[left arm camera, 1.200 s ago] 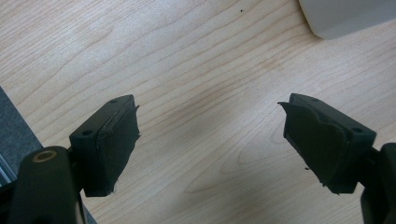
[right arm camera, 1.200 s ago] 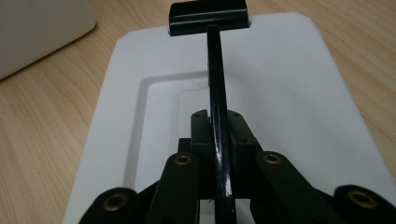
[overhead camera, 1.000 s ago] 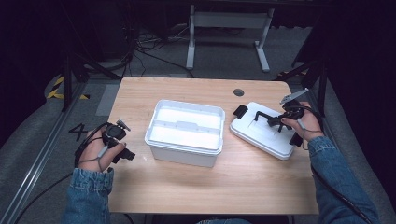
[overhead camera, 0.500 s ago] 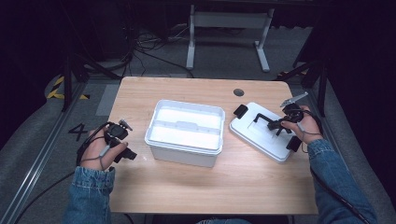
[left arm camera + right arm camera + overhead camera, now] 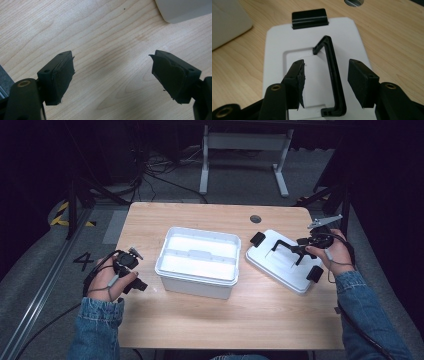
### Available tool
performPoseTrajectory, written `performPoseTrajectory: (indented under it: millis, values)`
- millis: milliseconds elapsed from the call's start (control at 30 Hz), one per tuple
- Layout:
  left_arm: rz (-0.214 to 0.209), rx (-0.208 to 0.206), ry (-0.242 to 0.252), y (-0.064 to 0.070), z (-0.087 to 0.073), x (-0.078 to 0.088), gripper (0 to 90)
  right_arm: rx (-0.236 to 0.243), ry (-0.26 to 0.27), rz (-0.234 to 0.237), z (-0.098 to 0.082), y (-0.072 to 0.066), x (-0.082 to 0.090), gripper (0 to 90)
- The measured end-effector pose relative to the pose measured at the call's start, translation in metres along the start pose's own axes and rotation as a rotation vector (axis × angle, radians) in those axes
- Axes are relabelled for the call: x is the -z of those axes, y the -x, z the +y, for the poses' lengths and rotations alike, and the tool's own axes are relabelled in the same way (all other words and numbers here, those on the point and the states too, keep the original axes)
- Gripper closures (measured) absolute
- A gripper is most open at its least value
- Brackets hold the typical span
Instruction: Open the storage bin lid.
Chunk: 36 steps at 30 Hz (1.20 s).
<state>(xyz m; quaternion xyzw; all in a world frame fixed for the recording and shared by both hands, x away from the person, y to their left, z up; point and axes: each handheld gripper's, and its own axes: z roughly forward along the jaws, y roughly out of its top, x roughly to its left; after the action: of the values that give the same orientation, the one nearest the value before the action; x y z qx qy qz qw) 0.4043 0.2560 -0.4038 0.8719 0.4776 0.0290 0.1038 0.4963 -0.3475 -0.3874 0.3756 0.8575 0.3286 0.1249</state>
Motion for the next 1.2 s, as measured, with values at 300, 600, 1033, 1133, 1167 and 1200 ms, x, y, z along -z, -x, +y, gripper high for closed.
performPoseTrajectory:
  millis: [300,600,1033,1133,1167,1200]
  values:
    - [0.004,0.016,0.005,-0.001,-0.006,0.001,18.8,0.055,0.045,0.051,0.012,-0.034,0.029,49.6]
    - [0.001,0.016,0.011,0.001,-0.011,0.003,18.8,0.096,0.034,0.124,0.012,-0.072,0.044,50.8]
    - [-0.002,0.008,0.011,0.001,-0.009,0.003,18.8,0.124,0.021,0.245,-0.001,-0.119,0.051,50.9]
    - [-0.002,0.006,0.011,0.002,-0.009,0.003,18.8,0.138,0.013,0.247,-0.005,-0.131,0.049,50.9]
    - [-0.002,0.004,0.01,0.003,-0.009,0.003,18.8,0.144,-0.004,0.239,-0.006,-0.135,0.048,50.9]
    - [-0.002,0.003,0.008,0.003,-0.008,0.003,18.8,0.152,-0.011,0.235,-0.007,-0.136,0.047,50.9]
